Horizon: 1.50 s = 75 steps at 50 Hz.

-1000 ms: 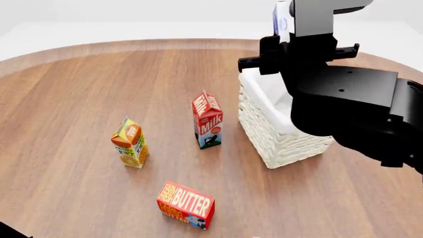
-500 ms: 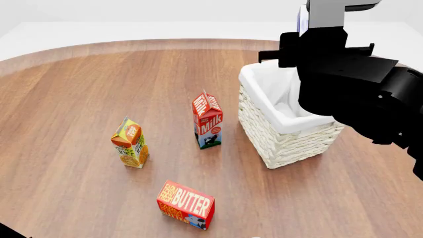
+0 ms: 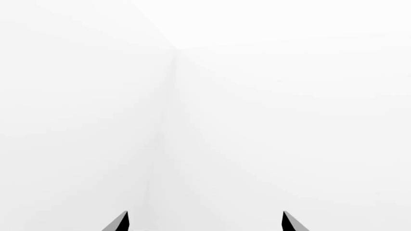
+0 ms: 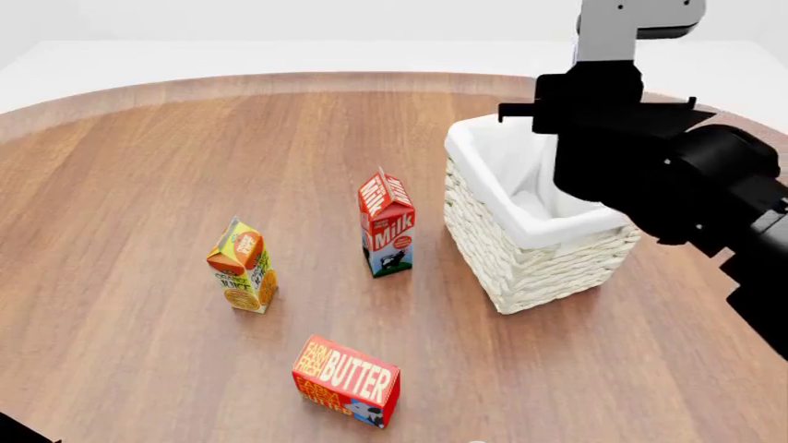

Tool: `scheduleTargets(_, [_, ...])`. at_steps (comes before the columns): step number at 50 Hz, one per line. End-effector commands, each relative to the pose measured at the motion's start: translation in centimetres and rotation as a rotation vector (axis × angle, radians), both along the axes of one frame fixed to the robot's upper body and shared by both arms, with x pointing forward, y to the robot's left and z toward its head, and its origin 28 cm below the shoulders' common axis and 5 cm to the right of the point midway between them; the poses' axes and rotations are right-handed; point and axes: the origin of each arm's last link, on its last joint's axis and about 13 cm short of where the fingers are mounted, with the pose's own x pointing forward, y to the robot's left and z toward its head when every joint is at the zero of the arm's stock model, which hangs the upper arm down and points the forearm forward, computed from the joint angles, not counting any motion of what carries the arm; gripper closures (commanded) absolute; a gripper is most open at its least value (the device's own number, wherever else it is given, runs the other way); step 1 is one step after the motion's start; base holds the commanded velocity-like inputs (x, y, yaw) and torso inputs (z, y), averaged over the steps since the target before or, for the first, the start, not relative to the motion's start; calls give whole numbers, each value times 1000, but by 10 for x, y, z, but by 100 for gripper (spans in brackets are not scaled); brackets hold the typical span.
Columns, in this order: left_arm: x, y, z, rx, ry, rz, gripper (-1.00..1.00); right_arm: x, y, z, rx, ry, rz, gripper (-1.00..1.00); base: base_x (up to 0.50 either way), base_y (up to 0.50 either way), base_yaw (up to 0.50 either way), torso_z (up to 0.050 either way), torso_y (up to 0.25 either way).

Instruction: Pick up the cream cheese box and the butter, and put them in the basket.

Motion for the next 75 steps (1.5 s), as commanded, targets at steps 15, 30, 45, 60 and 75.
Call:
scheduleTargets(15, [0, -1, 0, 2, 2, 0, -100, 23, 0, 2, -85, -8, -87, 100, 0, 0, 0, 0, 1])
scheduleTargets(30, [1, 1, -1, 2, 1, 3, -100, 37, -8, -15, -87, 46, -153, 100, 0, 0, 0, 0, 1])
scheduleTargets(45, [1, -1, -2, 1, 1, 3, -100, 44, -7, -30, -61, 83, -133, 100, 0, 0, 0, 0, 1])
scheduleTargets(60, [1, 0, -1, 0, 2, 2, -100, 45, -6, -36, -52, 96, -120, 100, 0, 0, 0, 1, 1])
scheduleTargets(75, [1, 1, -2, 1, 2, 4, -100, 44, -5, -44, -54, 119, -102, 100, 0, 0, 0, 0, 1])
